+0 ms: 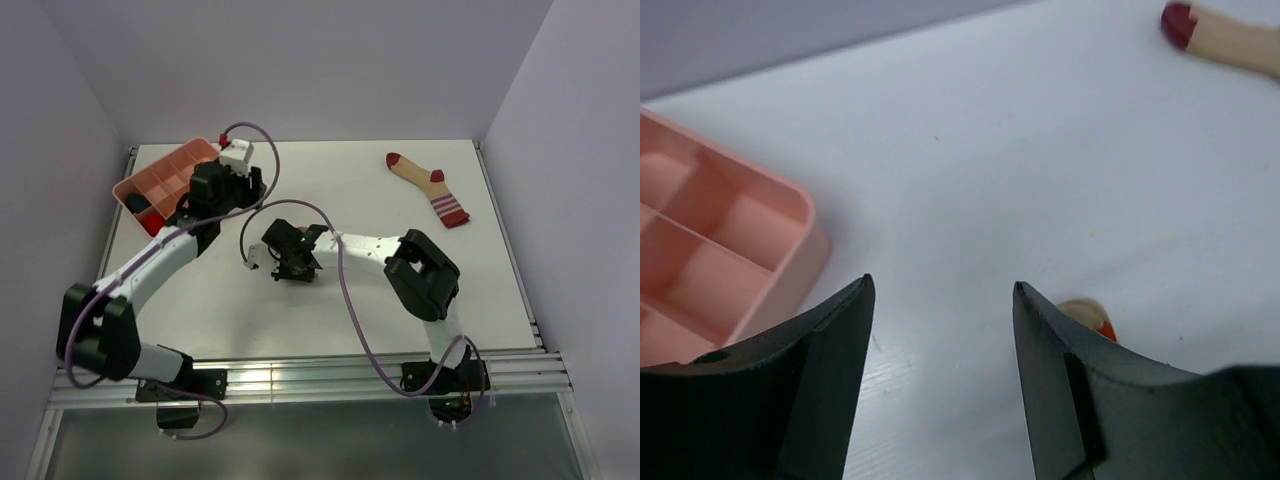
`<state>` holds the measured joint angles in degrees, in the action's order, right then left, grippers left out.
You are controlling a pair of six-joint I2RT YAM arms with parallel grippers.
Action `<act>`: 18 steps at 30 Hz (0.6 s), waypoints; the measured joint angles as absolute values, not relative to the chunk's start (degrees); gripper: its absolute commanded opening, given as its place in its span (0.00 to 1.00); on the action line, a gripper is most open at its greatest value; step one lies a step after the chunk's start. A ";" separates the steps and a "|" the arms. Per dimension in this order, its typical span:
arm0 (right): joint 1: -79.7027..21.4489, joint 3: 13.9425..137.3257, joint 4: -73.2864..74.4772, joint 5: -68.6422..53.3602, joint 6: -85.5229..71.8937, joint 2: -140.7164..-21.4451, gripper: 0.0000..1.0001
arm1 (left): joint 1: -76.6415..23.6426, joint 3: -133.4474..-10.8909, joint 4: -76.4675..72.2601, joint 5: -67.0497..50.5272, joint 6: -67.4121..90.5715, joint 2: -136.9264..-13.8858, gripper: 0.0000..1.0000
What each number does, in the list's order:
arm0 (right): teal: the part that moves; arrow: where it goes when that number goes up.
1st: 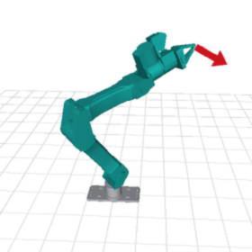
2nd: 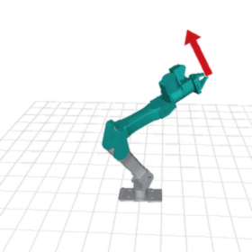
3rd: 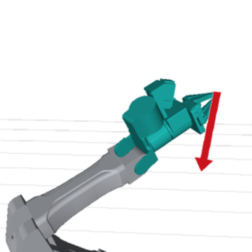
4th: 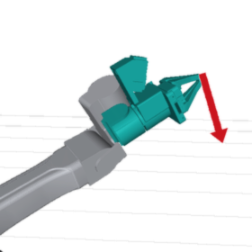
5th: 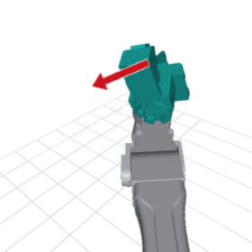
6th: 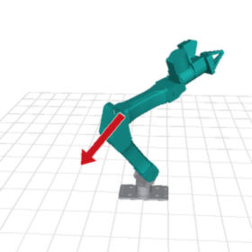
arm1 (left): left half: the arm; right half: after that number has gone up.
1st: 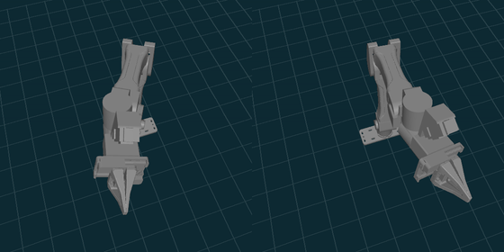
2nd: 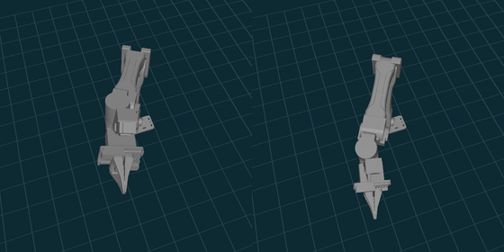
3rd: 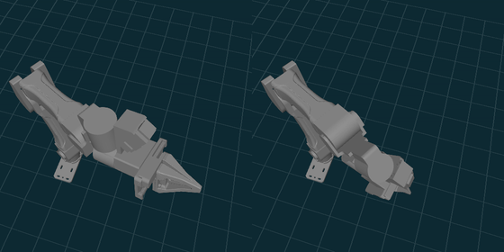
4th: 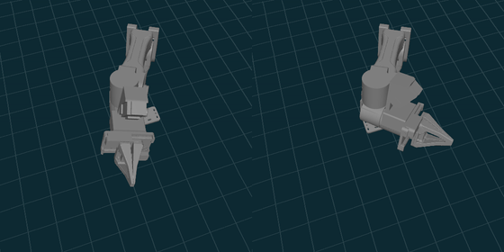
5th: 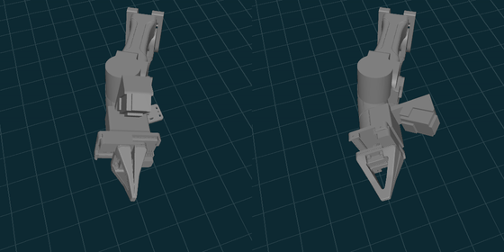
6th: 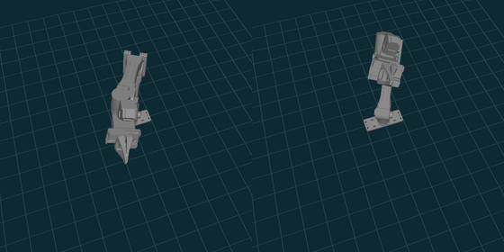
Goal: Roll the socks
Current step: Roll the sock at the center of the board.
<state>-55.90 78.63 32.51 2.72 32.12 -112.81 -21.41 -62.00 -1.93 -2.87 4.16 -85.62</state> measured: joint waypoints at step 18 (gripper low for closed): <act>-43.22 116.18 69.01 -29.67 39.55 -136.35 0.00 | -21.89 -36.51 -2.28 -23.14 -15.35 -49.45 0.60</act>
<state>-43.22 116.18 69.01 -29.67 39.55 -136.35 -21.89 -36.51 -2.28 -23.14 -15.35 -49.45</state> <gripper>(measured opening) 0.218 0.601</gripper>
